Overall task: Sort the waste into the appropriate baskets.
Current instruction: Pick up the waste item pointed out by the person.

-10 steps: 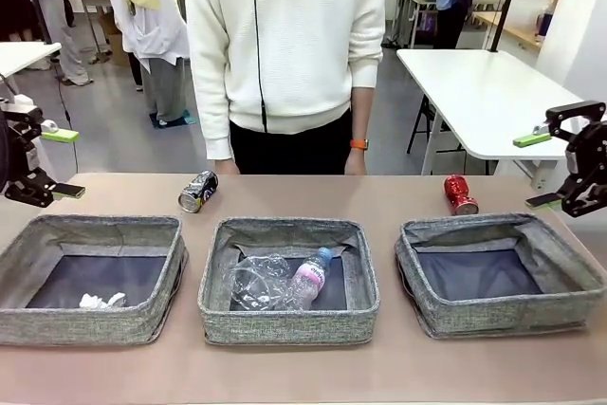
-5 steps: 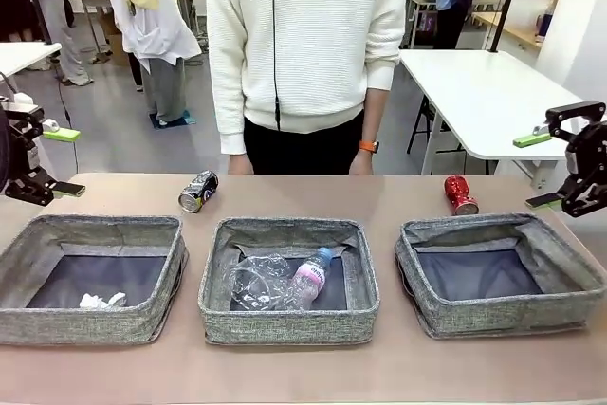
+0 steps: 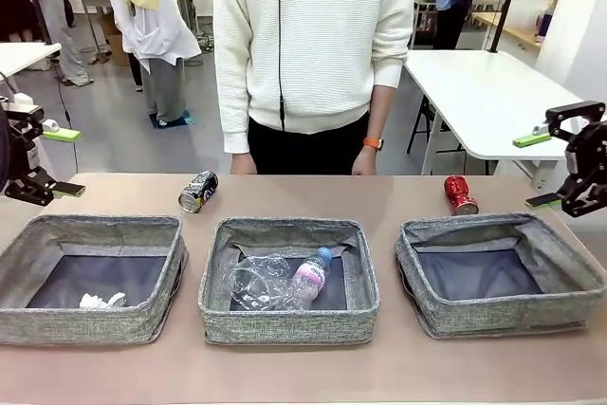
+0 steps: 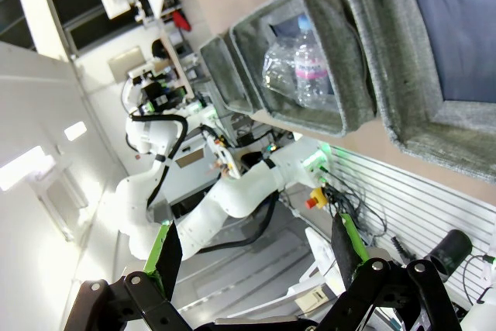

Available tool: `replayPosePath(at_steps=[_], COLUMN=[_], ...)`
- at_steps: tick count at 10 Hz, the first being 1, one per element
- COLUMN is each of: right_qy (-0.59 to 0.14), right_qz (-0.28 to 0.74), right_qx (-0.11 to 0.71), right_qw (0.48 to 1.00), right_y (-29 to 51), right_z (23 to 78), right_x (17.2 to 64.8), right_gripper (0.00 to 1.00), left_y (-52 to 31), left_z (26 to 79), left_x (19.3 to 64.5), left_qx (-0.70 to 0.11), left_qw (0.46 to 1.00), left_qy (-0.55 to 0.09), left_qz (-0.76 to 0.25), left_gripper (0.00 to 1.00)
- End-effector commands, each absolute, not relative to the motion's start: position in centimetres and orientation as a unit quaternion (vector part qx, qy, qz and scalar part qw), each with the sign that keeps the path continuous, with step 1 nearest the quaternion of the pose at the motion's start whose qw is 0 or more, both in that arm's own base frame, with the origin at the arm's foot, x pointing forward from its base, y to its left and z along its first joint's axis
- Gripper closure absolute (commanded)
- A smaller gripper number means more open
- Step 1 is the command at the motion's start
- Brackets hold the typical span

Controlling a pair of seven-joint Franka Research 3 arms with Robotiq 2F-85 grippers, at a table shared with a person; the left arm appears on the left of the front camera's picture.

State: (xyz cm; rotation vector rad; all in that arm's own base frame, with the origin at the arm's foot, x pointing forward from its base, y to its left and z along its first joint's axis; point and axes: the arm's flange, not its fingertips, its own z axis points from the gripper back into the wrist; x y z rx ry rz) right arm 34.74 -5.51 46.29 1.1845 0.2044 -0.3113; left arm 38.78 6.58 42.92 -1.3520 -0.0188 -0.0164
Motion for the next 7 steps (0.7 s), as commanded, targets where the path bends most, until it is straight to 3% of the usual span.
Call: replayPosePath(at_steps=[1,7], right_qy=[0.103,0.103], right_qz=[-0.148,-0.148], right_qx=[0.553,0.553], right_qw=[0.813,0.813], right_y=[-5.51,-5.51], right_z=[46.69,46.69], right_x=[34.74,34.74], right_gripper=[0.0,0.0], left_y=[6.53,6.53], left_z=[43.1,43.1], left_x=[38.82,38.82], left_qx=[-0.623,-0.623], left_qw=[0.782,0.782], left_qy=[-0.01,-0.01], left_qz=[-0.007,-0.007], left_gripper=[0.0,0.0])
